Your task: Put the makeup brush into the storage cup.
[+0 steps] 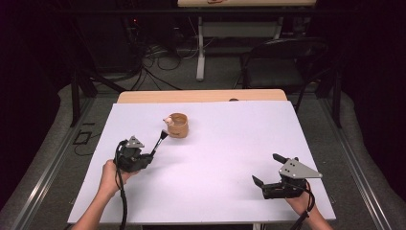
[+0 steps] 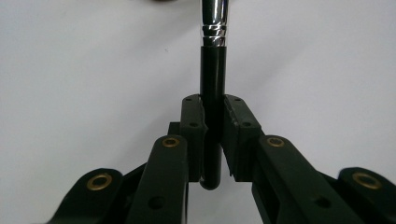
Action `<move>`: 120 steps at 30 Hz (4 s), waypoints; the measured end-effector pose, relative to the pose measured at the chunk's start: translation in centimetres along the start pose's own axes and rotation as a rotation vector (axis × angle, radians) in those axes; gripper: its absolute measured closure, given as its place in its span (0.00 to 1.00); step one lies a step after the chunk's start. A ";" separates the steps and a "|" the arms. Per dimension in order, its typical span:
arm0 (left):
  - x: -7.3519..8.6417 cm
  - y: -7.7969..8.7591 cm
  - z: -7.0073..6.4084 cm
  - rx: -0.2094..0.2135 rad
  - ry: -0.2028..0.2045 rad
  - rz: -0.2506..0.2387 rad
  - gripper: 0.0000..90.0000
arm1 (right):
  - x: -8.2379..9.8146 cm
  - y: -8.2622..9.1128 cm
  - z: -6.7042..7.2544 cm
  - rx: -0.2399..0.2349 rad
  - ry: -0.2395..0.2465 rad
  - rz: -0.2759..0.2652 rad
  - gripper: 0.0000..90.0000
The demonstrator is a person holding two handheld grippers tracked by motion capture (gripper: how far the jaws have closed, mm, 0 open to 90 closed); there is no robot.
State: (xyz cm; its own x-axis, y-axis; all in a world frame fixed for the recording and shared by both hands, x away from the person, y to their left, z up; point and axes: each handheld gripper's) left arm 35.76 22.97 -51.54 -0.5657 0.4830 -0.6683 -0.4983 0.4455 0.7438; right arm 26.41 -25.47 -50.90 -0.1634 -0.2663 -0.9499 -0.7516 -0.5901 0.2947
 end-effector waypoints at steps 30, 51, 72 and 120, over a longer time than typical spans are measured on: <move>-0.6 0.0 -0.4 -0.043 0.033 -0.178 0.88 | 0.0 0.1 -0.1 -0.002 0.003 0.004 0.00; -1.6 -0.2 -0.7 -0.047 0.052 -0.293 0.88 | -0.1 0.2 -0.1 -0.007 0.002 -0.001 0.00; -2.6 -1.0 -1.1 -0.052 0.087 -0.370 0.88 | 0.0 0.2 -0.1 -0.006 0.004 0.005 0.00; -6.7 -2.7 -2.5 -0.038 0.071 -0.439 0.88 | 0.0 0.2 -0.2 -0.007 0.000 0.003 0.00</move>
State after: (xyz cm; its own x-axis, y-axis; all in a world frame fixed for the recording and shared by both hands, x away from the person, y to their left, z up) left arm 39.23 16.69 -49.05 -0.3386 0.2006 -0.9193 -0.7242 0.5682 0.3908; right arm 26.40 -25.71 -50.82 -0.1659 -0.2684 -0.9489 -0.7466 -0.5944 0.2987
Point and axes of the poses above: each handheld gripper's, and its own axes: y roughly backward along the jaws, x roughly out of its underside, z roughly to its left, and after that the axes turned 4 degrees about -z, right-handed
